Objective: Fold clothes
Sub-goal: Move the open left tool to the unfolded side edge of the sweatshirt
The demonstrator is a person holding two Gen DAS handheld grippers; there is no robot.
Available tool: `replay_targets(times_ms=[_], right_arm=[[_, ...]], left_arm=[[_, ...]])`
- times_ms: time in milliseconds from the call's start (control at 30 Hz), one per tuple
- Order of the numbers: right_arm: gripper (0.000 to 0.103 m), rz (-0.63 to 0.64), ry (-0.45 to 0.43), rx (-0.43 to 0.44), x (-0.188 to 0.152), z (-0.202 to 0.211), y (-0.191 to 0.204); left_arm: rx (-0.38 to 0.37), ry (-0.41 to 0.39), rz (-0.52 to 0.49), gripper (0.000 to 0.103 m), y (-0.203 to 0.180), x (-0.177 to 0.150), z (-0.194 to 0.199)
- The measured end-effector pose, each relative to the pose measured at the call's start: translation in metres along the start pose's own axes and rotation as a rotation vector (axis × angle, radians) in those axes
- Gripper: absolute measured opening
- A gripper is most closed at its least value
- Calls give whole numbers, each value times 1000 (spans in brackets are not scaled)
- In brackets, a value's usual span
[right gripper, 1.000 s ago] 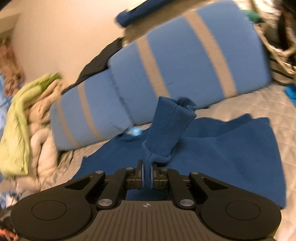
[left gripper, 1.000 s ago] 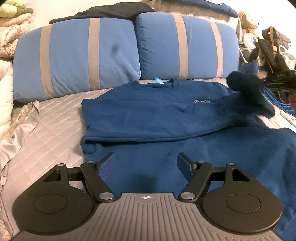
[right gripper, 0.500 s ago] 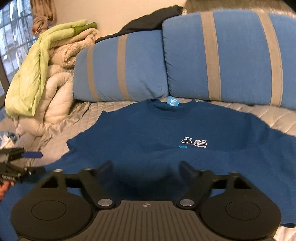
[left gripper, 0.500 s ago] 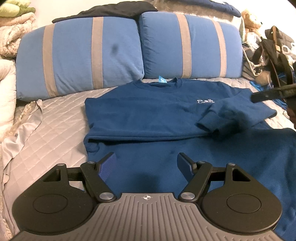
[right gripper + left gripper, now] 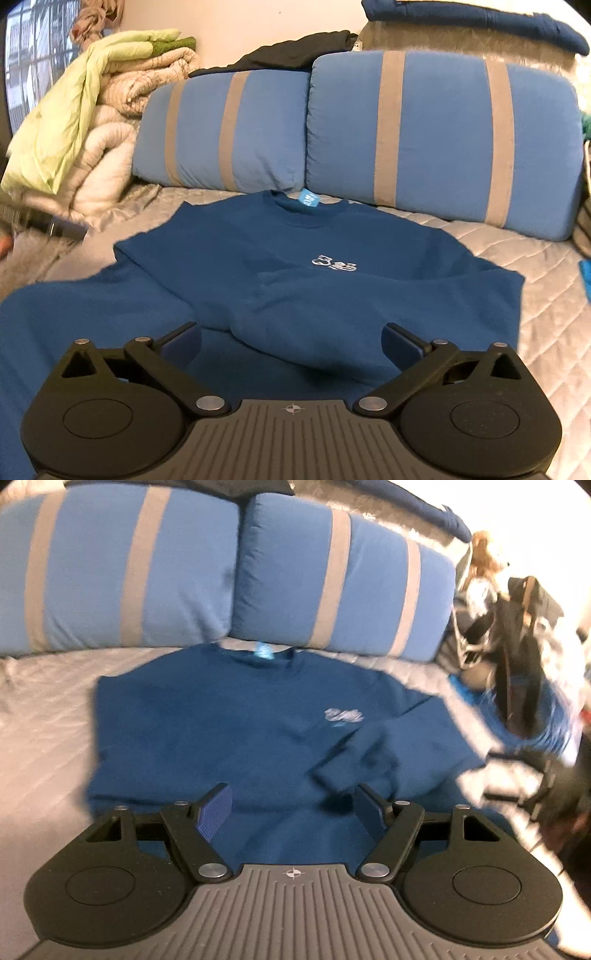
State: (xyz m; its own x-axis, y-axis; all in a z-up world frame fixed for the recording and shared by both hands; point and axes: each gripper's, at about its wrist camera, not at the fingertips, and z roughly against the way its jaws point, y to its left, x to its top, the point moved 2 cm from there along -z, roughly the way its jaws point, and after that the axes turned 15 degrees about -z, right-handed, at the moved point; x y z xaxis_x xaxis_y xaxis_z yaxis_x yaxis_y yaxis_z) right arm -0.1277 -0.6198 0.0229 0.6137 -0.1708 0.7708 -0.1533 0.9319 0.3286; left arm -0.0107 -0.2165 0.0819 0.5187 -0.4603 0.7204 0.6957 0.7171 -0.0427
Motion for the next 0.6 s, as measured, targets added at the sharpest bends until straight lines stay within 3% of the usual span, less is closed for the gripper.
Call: replay_targets(times_ms=[100, 233, 400, 600], right_arm=[[103, 12, -9, -14, -4, 3, 2], [103, 6, -16, -11, -8, 6, 4], [103, 35, -24, -25, -12, 14, 7], [103, 86, -21, -63, -22, 26, 7]], left_arm=[[-91, 25, 79, 73, 1, 19, -32], [-197, 58, 253, 72, 12, 20, -86], [-236, 89, 376, 72, 21, 7, -140], [-312, 106, 489, 71, 33, -9, -169]])
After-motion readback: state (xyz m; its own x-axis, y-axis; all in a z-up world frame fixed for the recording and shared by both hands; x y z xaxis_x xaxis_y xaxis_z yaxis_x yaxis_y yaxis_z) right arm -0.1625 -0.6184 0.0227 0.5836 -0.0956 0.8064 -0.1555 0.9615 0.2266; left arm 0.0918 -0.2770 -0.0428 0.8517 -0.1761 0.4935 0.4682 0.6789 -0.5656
